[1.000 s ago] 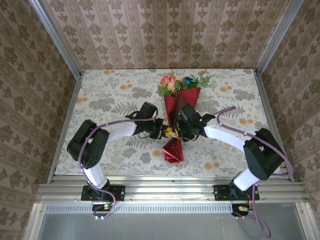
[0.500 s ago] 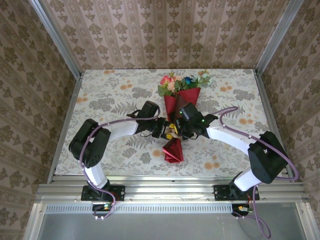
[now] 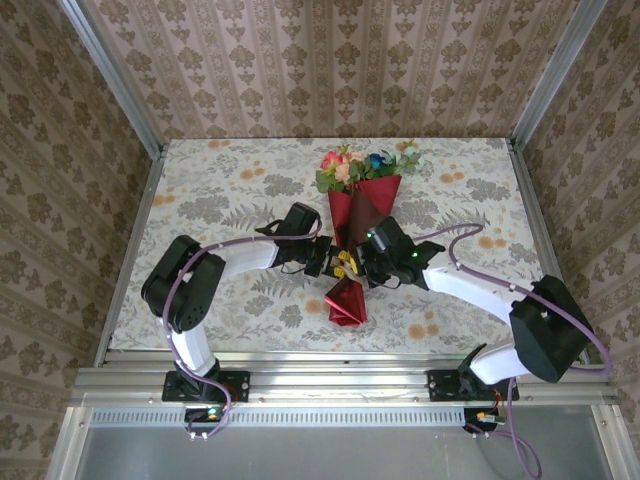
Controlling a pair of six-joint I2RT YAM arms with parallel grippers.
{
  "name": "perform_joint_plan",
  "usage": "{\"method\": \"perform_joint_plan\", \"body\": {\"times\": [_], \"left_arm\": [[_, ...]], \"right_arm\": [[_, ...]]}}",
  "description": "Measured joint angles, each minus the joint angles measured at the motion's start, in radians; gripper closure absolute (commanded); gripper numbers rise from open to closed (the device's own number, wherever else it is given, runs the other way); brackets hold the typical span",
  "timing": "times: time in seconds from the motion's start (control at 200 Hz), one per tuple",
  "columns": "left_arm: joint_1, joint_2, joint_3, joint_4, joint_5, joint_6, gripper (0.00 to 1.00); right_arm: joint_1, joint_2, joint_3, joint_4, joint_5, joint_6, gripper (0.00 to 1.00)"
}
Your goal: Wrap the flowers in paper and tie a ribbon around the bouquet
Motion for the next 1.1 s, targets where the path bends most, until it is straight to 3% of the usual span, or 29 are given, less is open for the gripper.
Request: {"method": "perform_joint_plan", "body": {"times": [0.465,0.855,1.1], "left_arm": [[0.000,0.014,0.013,-0.001,0.000,0.004,0.69],[0.000,0.014,0.013,0.000,0.000,0.004,1.00],[-0.014,0.014,0.002,0.021,-0.003,0.005,1.00]], "right_arm": [[0.011,-0.044,-0.040,0.070,-0.010,0.035,1.00],[0.029,-0.070,-0.089,0.093,-0.029,0.042,1.00],[0.047,-0.093,-0.142,0.124,-0.035,0.056,1.00]]}}
